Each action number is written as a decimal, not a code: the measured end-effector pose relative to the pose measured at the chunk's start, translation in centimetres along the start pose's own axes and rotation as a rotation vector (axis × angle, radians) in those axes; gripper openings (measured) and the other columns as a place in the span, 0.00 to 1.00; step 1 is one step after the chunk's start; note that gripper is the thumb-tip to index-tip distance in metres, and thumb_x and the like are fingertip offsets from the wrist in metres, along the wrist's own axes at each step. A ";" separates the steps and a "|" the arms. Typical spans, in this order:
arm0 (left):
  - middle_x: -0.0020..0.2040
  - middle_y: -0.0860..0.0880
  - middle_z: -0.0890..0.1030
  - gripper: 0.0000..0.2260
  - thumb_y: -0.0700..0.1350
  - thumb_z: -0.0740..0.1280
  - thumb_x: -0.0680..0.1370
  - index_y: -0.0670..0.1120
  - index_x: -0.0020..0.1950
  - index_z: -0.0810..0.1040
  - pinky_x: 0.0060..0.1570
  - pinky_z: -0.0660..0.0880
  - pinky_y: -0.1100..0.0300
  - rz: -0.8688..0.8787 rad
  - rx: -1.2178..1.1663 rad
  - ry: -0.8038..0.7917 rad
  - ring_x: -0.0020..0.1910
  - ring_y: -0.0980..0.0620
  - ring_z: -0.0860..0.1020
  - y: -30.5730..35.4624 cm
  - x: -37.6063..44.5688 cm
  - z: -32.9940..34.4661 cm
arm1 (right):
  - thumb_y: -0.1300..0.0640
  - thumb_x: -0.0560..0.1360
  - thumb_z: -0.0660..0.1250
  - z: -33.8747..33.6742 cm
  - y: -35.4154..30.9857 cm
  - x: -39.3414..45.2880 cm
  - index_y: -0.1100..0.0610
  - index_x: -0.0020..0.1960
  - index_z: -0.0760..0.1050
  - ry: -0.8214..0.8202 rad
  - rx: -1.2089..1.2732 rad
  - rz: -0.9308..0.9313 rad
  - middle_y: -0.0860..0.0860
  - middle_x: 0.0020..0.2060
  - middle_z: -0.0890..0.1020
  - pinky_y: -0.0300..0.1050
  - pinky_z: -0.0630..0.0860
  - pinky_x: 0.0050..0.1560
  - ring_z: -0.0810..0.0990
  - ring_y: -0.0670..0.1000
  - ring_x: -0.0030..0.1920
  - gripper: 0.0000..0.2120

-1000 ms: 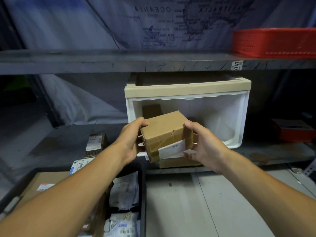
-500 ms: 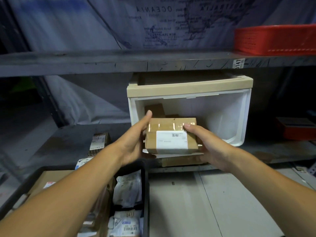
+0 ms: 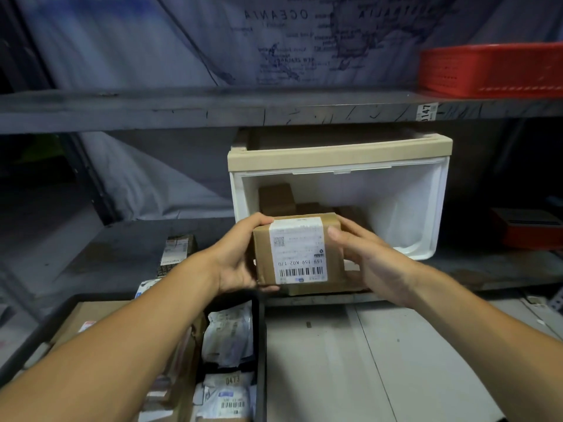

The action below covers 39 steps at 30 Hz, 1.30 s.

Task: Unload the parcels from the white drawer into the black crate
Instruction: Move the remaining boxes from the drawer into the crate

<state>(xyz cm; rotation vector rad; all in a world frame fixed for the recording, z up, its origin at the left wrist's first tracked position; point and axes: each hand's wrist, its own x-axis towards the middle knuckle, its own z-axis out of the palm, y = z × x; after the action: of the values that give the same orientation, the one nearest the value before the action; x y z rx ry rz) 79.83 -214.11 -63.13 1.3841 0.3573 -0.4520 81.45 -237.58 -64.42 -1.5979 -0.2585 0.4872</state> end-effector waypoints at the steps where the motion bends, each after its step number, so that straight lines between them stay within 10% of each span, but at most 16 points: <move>1: 0.52 0.40 0.84 0.19 0.61 0.63 0.76 0.49 0.55 0.82 0.37 0.81 0.49 -0.022 -0.005 0.007 0.50 0.37 0.83 0.1 -0.1 0.0 | 0.38 0.63 0.79 0.0 0.0 0.1 0.36 0.67 0.74 0.030 0.006 -0.011 0.45 0.63 0.82 0.56 0.76 0.64 0.77 0.52 0.68 0.34; 9: 0.60 0.43 0.85 0.40 0.78 0.52 0.72 0.51 0.68 0.78 0.47 0.80 0.40 -0.053 0.010 -0.087 0.58 0.38 0.83 0.1 -0.6 -0.9 | 0.37 0.71 0.72 0.3 -0.6 0.2 0.49 0.66 0.78 0.148 -0.018 0.078 0.50 0.53 0.87 0.50 0.82 0.48 0.85 0.53 0.55 0.27; 16: 0.54 0.45 0.83 0.19 0.56 0.76 0.71 0.51 0.58 0.81 0.59 0.78 0.36 0.089 -0.015 0.081 0.55 0.42 0.83 -0.6 -1.1 2.0 | 0.34 0.76 0.66 1.4 -1.2 0.1 0.47 0.62 0.80 0.178 0.076 0.240 0.56 0.51 0.84 0.55 0.85 0.44 0.84 0.59 0.55 0.22; 22: 0.45 0.46 0.88 0.13 0.48 0.75 0.74 0.48 0.57 0.81 0.59 0.79 0.40 0.172 -0.145 0.187 0.53 0.45 0.84 -0.7 -0.2 1.9 | 0.31 0.68 0.73 1.0 -0.7 0.0 0.46 0.66 0.77 0.083 0.094 0.323 0.56 0.60 0.83 0.64 0.77 0.62 0.83 0.59 0.56 0.32; 27: 0.48 0.44 0.87 0.11 0.48 0.75 0.74 0.45 0.54 0.83 0.64 0.77 0.42 0.196 -0.147 0.177 0.59 0.42 0.82 -0.5 -0.1 1.5 | 0.37 0.72 0.72 1.2 -1.0 -0.2 0.52 0.67 0.75 0.030 0.186 0.356 0.62 0.59 0.81 0.53 0.83 0.44 0.84 0.61 0.55 0.30; 39: 0.49 0.45 0.87 0.11 0.48 0.73 0.76 0.48 0.58 0.82 0.61 0.78 0.38 0.250 -0.162 0.105 0.57 0.42 0.83 -1.0 -0.6 3.2 | 0.46 0.69 0.75 2.6 -0.9 0.4 0.50 0.68 0.74 0.100 0.327 0.261 0.64 0.56 0.82 0.64 0.79 0.62 0.84 0.66 0.55 0.29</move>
<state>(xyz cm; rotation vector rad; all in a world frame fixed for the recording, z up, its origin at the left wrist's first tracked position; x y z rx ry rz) 78.69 -217.29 -63.21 1.2769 0.2946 -0.1410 80.69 -235.02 -63.66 -1.3351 0.1049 0.6142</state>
